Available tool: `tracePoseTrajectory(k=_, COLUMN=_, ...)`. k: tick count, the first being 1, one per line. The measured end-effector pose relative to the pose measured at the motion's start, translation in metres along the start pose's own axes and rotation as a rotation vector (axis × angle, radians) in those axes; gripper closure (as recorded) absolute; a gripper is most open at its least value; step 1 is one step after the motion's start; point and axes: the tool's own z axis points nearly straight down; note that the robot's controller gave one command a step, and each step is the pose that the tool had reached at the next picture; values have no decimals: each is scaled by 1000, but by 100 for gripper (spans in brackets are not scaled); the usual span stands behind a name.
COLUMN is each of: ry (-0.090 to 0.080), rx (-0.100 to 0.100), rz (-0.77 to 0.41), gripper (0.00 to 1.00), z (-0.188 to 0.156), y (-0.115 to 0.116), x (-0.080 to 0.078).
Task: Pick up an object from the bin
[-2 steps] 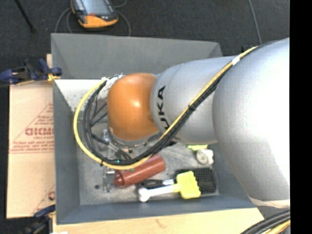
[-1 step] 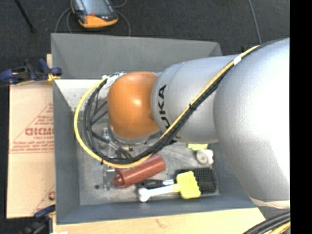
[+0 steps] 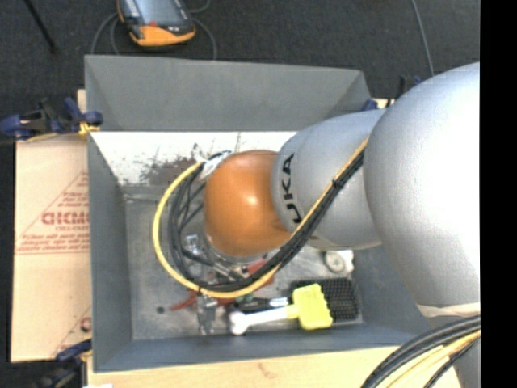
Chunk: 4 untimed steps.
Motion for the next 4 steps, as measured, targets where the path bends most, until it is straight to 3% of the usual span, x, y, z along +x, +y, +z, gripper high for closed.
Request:
tracePoseTrajectory(k=1, ry=15, rx=3, rz=-73, gripper=0, z=-1, y=-48, x=15)
tracePoseTrajectory(k=2, ry=5, rx=4, rz=-44, gripper=0, z=-41, y=-64, x=14)
tracePoseTrajectory(k=3, ry=2, rx=2, rz=55, gripper=0, z=26, y=-74, x=-3)
tracePoseTrajectory(k=4, ry=-5, rx=-10, rz=-78, gripper=100, z=25, y=-80, x=-33)
